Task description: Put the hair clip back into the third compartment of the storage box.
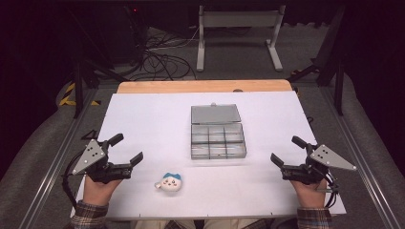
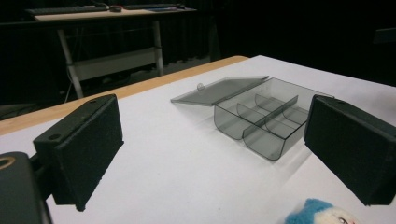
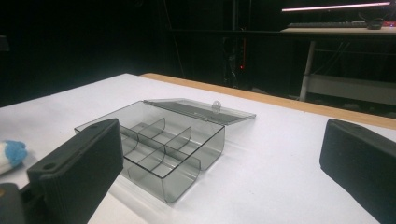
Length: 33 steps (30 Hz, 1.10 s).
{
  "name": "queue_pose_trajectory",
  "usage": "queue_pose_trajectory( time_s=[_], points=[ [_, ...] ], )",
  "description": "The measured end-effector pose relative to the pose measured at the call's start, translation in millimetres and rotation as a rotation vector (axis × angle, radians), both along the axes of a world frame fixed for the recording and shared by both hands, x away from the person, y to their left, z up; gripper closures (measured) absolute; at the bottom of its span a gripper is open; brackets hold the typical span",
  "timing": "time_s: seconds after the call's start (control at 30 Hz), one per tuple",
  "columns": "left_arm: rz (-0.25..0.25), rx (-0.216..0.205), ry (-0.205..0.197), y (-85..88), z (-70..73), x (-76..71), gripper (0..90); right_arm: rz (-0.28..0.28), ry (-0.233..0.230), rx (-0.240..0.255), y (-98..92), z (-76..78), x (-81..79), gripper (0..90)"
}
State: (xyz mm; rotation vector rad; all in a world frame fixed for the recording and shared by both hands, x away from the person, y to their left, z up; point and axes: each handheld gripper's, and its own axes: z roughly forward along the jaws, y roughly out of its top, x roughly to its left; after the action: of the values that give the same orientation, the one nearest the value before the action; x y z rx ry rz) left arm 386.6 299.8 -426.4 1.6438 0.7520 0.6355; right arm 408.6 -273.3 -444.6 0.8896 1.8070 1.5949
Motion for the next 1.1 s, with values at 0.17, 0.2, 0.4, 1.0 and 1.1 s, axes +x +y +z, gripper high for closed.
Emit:
queue_pose_trajectory(
  time_s=[0.17, 0.2, 0.4, 1.0, 1.1],
  points=[
    [-0.039, 0.013, 0.019, -2.9, 0.2, 0.2, 4.3, -0.013, 0.003, -0.017, 0.8, -0.3, 0.3, 0.0],
    [-0.048, 0.014, 0.022, -3.6, 0.0, 0.3, 4.3, -0.013, 0.003, -0.017, 0.8, -0.3, 0.3, 0.0],
    [-0.094, 0.034, 0.048, -9.1, -2.0, 1.2, 3.8, -0.017, 0.013, -0.025, 2.5, -1.1, 1.1, 0.1],
    [-0.174, 0.113, 0.104, -22.7, -8.0, 3.8, 4.6, -0.029, 0.040, -0.052, 5.3, -2.7, 3.5, 0.1],
    [-0.192, 0.121, 0.113, -25.3, -8.6, 3.8, 4.6, -0.035, 0.046, -0.057, 5.4, -3.3, 4.3, 0.1]
  ],
)
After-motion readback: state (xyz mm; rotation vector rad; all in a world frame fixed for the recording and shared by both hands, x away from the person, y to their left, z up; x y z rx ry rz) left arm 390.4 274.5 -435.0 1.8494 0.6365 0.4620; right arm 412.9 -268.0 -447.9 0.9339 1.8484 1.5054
